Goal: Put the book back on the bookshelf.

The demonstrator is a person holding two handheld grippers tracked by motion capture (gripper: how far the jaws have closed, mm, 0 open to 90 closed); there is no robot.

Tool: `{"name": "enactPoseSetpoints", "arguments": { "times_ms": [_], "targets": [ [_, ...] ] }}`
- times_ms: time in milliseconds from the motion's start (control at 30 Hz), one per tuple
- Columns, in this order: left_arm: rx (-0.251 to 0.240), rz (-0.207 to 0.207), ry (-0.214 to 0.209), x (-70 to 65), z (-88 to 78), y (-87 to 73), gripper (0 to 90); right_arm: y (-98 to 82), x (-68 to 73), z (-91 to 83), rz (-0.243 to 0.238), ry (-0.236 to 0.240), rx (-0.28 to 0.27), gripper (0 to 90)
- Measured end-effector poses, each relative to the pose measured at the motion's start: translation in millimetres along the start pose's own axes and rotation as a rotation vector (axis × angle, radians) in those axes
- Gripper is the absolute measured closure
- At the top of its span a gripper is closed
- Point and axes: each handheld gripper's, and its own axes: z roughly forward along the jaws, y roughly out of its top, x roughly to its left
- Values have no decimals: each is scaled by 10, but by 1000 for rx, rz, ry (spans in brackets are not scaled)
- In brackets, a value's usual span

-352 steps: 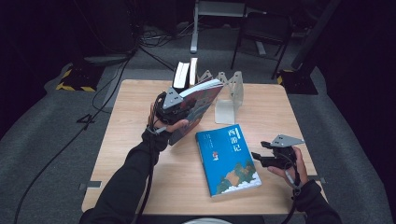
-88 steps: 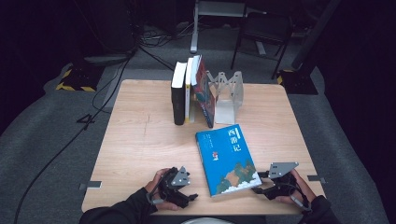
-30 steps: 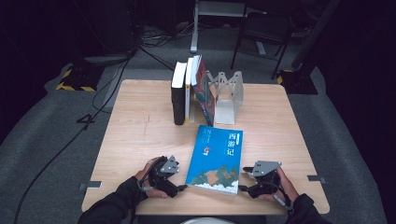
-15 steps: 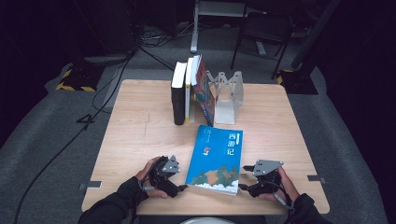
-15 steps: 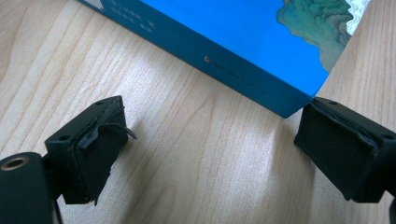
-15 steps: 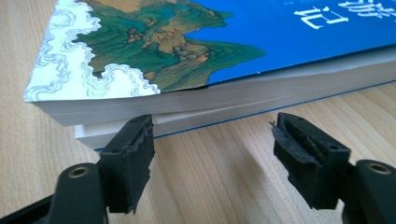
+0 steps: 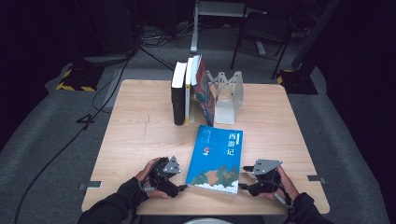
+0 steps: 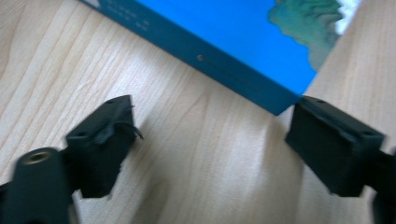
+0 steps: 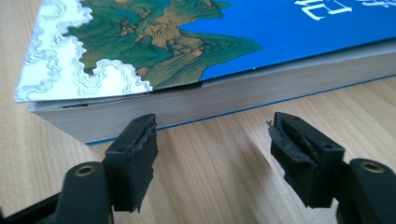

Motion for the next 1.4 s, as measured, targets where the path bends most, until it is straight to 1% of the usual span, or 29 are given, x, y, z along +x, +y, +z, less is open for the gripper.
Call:
{"name": "enactPoseSetpoints", "arguments": {
  "times_ms": [33, 67, 100, 167, 200, 233, 300, 333, 400, 467, 500, 533, 567, 633, 700, 767, 833, 900, 967, 1000, 1067, 1100, 1133, 1167, 1200, 1233, 1333, 1367, 1400],
  "targets": [
    [-6, -2, -5, -10, -5, 7, 160, -4, -8, -1, 8, 6, -4, 304],
    [-12, 2, -17, -26, -18, 21, 168, -6, -12, -5, 11, 7, -7, 303],
    [-17, 9, -16, -42, -22, 33, 168, 0, -15, -11, 10, 8, -10, 302],
    [-24, 8, -15, -75, -32, 57, 169, 13, -10, -19, 6, 2, -12, 300],
    [-38, 11, -24, -99, -39, 81, 171, 16, -11, -25, 8, 4, -18, 300],
    [-47, 21, -23, -119, -49, 107, 174, 21, -17, -37, 8, 5, -22, 299],
    [-83, 17, -44, -156, -65, 163, 178, 38, -19, -51, 11, -1, -31, 297],
    [-92, 16, -48, -173, -67, 185, 184, 55, -26, -60, 16, -4, -44, 298],
    [-108, 38, -49, -236, -53, 261, 188, 93, -30, -61, 20, -11, -57, 298],
    [-104, 69, -36, -309, -22, 339, 190, 132, -20, -45, 17, -15, -58, 298],
    [-100, 82, -40, -340, -7, 372, 195, 174, -2, -40, 7, -26, -60, 298],
    [-100, 82, -40, -340, -7, 372, 196, 174, -2, -40, 7, -26, -60, 298],
    [-102, 89, -51, -365, 5, 394, 196, 208, -2, -47, 4, -31, -73, 298],
    [-94, 100, -55, -397, 33, 425, 197, 263, -11, -82, 20, -36, -110, 296],
    [-91, 96, -47, -407, 57, 451, 198, 318, -32, -105, 30, -33, -136, 288],
    [-85, 88, -50, -410, 77, 469, 201, 333, -39, -106, 30, -35, -142, 283],
    [-64, 84, -29, -435, 150, 521, 203, 368, -53, -106, 36, -34, -161, 279],
    [-62, 77, -24, -445, 163, 539, 193, 395, -61, -108, 42, -33, -171, 277],
    [-61, 78, -33, -477, 182, 585, 194, 418, -64, -106, 40, -38, -180, 274],
    [-61, 95, -32, -498, 201, 622, 191, 427, -65, -108, 37, -40, -183, 274],
    [-63, 98, -26, -520, 229, 655, 185, 445, -62, -113, 33, -43, -185, 273],
    [-64, 102, -20, -531, 259, 687, 185, 461, -62, -114, 25, -48, -185, 272],
    [-58, 100, 0, -555, 286, 716, 186, 475, -63, -110, 26, -49, -188, 271],
    [-55, 105, 11, -567, 296, 734, 189, 489, -67, -103, 26, -50, -190, 270],
    [-62, 107, 13, -576, 308, 754, 189, 498, -71, -100, 29, -50, -192, 270],
    [-64, 95, 18, -585, 318, 769, 188, 511, -74, -99, 27, -51, -197, 270],
    [-72, 72, 63, -609, 357, 813, 216, 559, -79, -88, 28, -56, -204, 269],
    [-80, 69, 98, -617, 374, 818, 229, 573, -80, -87, 26, -57, -208, 268],
    [-86, 65, 126, -620, 383, 821, 268, 584, -80, -86, 25, -59, -209, 268]
  ]
}}
